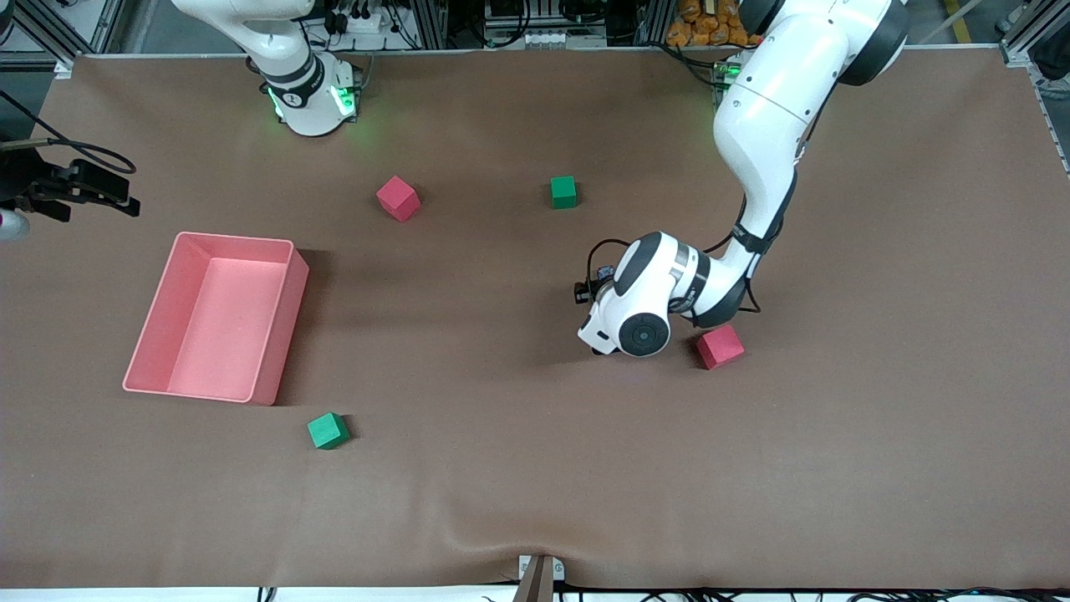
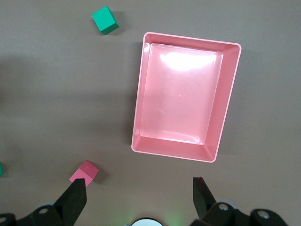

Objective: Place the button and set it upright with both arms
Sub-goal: 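Close the left gripper on the button body and lift it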

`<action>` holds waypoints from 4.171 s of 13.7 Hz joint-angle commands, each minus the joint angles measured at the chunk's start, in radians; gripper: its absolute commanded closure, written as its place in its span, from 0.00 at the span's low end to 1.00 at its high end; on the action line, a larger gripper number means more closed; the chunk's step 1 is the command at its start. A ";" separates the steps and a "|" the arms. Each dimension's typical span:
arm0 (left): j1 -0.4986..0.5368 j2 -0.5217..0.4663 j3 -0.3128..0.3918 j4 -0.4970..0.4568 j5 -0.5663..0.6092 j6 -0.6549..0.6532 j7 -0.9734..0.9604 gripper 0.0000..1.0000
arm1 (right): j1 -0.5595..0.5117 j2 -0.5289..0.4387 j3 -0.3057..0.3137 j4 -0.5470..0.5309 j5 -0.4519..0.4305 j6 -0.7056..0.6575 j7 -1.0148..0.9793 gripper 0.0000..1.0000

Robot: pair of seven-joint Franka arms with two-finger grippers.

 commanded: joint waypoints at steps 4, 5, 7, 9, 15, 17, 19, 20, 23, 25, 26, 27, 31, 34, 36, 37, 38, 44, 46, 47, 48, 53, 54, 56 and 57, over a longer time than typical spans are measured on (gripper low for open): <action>0.015 -0.003 0.000 0.007 -0.019 -0.024 -0.011 0.33 | -0.020 0.001 0.023 0.019 -0.024 -0.016 -0.002 0.00; 0.017 -0.004 0.000 0.008 -0.021 -0.024 -0.011 0.36 | -0.020 0.003 0.023 0.021 -0.025 -0.014 -0.004 0.00; 0.014 -0.001 0.002 0.010 -0.048 -0.022 -0.010 0.36 | -0.023 0.003 0.023 0.021 -0.025 -0.014 -0.007 0.00; 0.012 0.002 0.002 0.010 -0.056 -0.022 -0.011 0.36 | -0.020 0.003 0.023 0.023 -0.025 -0.010 -0.007 0.00; 0.012 0.007 0.002 0.008 -0.050 -0.022 -0.016 0.39 | -0.026 0.003 0.018 0.032 -0.025 -0.019 -0.001 0.00; 0.011 0.008 0.003 0.004 -0.044 -0.022 -0.016 0.39 | -0.025 0.003 0.018 0.033 -0.025 -0.037 0.001 0.00; 0.012 0.008 0.003 0.004 -0.044 -0.022 -0.018 0.39 | -0.026 0.003 0.018 0.045 -0.025 -0.037 -0.004 0.00; 0.012 0.008 0.003 0.004 -0.044 -0.022 -0.019 0.39 | -0.028 0.004 0.018 0.046 -0.025 -0.039 -0.005 0.00; 0.009 0.010 0.003 0.001 -0.045 -0.024 -0.024 0.39 | -0.028 0.004 0.018 0.044 -0.025 -0.039 -0.002 0.00; 0.009 0.010 0.003 -0.004 -0.044 -0.024 -0.038 0.40 | -0.029 0.004 0.017 0.044 -0.025 -0.039 -0.002 0.00; 0.009 0.010 0.003 -0.004 -0.045 -0.024 -0.038 0.40 | -0.031 0.004 0.017 0.042 -0.025 -0.045 0.001 0.00; 0.011 0.010 0.002 -0.004 -0.048 -0.022 -0.036 0.41 | -0.031 0.004 0.017 0.042 -0.025 -0.048 0.001 0.00; 0.009 0.011 0.003 -0.004 -0.053 -0.024 -0.038 0.44 | -0.034 0.012 0.015 0.042 -0.022 -0.046 0.003 0.00; 0.009 0.017 0.003 -0.004 -0.055 -0.021 -0.036 0.44 | -0.039 0.009 0.014 0.045 -0.037 -0.051 0.012 0.00; 0.008 0.023 0.002 -0.004 -0.053 -0.021 -0.036 0.46 | -0.051 0.009 0.012 0.050 -0.037 -0.046 0.047 0.00; 0.008 0.023 0.003 -0.004 -0.055 -0.021 -0.036 0.47 | -0.051 0.009 0.014 0.053 -0.037 -0.049 0.055 0.00; 0.008 0.023 0.002 -0.003 -0.055 -0.019 -0.036 0.49 | -0.051 0.009 0.014 0.055 -0.037 -0.046 0.073 0.00; 0.014 -0.007 0.002 0.007 -0.050 -0.022 -0.042 1.00 | -0.089 0.012 0.014 0.070 -0.039 -0.050 0.087 0.00; 0.015 -0.044 0.003 0.008 -0.050 -0.022 -0.045 1.00 | -0.088 0.010 0.014 0.073 -0.033 -0.048 0.087 0.00; 0.015 -0.053 0.003 0.016 -0.047 -0.021 -0.065 1.00 | -0.085 0.010 0.015 0.073 -0.033 -0.051 0.087 0.00; 0.015 -0.059 0.006 0.045 -0.041 -0.014 -0.088 1.00 | -0.085 0.009 0.015 0.073 -0.033 -0.054 0.090 0.00; 0.002 -0.090 0.066 0.151 -0.032 0.077 -0.125 1.00 | -0.079 0.009 0.021 0.073 -0.033 -0.054 0.092 0.00; 0.002 -0.102 0.071 0.151 -0.030 0.132 -0.123 1.00 | -0.079 0.006 0.022 0.073 -0.033 -0.054 0.093 0.00; 0.002 -0.107 0.078 0.151 -0.015 0.203 -0.122 1.00 | -0.080 0.009 0.020 0.073 -0.033 -0.051 0.093 0.00; 0.000 -0.111 0.085 0.151 0.017 0.232 -0.122 1.00 | -0.080 0.006 0.020 0.073 -0.033 -0.051 0.093 0.00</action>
